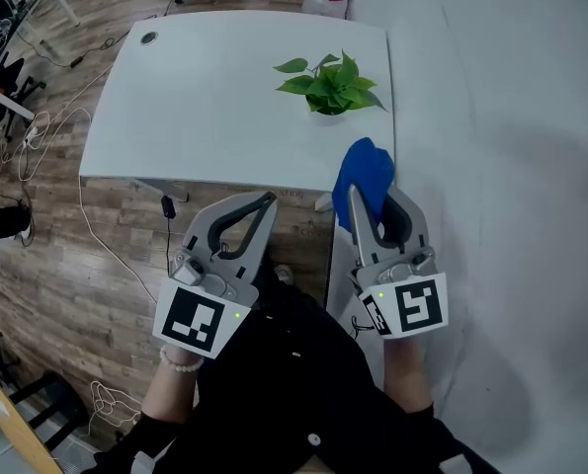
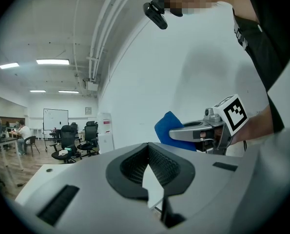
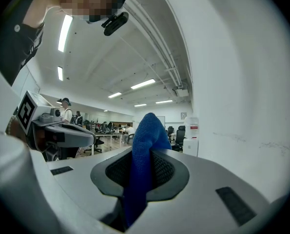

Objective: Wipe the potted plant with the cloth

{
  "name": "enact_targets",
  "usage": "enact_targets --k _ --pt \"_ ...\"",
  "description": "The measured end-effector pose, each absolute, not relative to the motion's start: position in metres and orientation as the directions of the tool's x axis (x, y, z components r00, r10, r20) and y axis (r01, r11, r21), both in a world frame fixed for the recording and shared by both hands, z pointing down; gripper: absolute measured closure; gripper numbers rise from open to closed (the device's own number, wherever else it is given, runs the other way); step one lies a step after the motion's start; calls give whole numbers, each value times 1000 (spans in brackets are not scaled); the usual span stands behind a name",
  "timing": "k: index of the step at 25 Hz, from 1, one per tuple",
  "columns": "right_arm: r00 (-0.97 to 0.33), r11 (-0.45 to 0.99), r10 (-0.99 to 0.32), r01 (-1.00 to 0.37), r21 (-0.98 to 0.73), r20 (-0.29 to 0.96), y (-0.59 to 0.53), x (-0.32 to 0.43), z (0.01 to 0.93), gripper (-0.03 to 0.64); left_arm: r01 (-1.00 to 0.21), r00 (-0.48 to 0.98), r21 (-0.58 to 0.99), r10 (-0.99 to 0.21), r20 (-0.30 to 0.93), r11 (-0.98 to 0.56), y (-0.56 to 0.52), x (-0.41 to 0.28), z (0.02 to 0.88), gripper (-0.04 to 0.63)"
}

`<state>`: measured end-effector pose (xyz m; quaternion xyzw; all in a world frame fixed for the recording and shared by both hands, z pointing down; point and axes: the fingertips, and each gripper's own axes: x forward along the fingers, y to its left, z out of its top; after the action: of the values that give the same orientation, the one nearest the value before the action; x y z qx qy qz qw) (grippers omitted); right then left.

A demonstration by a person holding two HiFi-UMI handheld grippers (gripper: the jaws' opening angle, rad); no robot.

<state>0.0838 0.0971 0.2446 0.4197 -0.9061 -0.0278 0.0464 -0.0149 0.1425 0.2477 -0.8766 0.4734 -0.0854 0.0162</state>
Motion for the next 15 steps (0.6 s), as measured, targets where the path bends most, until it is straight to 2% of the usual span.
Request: enact_targets --k 15 --pt "-584 589 -808 -799 120 78 45 91 238 528 -786 589 -136 -798 128 -603 71 -17 245 581"
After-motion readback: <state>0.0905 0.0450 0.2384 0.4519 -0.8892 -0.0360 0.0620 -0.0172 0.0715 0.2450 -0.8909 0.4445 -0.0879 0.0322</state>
